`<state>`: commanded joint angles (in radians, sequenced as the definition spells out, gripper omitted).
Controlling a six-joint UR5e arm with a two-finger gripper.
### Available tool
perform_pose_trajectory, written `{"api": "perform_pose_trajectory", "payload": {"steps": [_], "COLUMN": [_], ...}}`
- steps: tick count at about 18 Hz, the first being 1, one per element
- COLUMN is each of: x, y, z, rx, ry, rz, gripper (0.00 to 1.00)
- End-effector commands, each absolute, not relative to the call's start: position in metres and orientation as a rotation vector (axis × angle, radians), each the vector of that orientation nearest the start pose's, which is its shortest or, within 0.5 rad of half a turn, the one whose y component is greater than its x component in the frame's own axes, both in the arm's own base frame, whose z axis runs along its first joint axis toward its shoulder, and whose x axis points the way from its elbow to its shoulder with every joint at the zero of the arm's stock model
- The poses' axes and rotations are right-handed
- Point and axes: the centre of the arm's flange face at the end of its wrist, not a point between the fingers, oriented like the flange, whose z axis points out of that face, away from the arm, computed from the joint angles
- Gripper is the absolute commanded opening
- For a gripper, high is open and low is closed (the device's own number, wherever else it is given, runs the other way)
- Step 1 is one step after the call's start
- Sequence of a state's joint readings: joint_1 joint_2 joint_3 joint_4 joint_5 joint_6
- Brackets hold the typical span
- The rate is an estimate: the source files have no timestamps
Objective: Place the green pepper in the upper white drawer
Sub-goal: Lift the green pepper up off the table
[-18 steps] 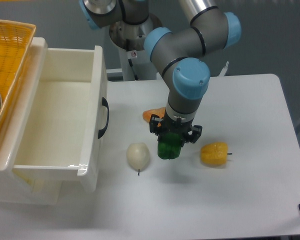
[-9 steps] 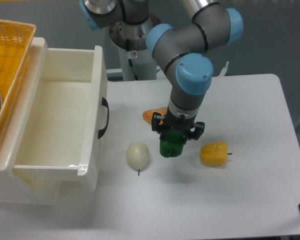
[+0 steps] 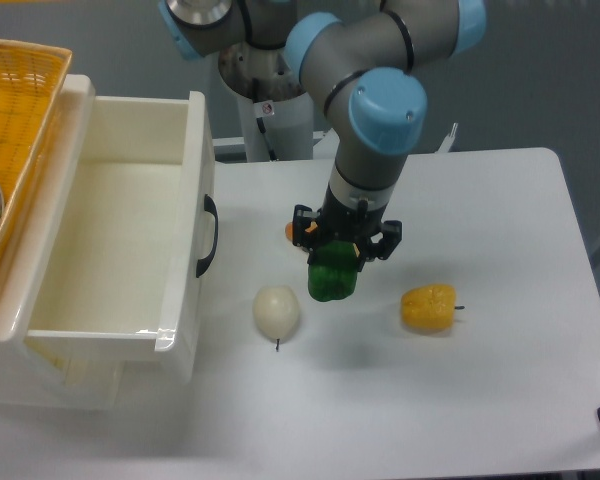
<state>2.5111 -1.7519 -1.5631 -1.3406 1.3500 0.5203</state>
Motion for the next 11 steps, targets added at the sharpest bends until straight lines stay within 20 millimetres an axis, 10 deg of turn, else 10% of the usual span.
{"api": "perform_pose_trajectory", "payload": {"steps": [11], "x": [-0.301], "y": [0.444], "z": [0.513], "rx": [-2.665], "ry": [-0.755], "rz": [-0.299], "gripper": [0.33]}}
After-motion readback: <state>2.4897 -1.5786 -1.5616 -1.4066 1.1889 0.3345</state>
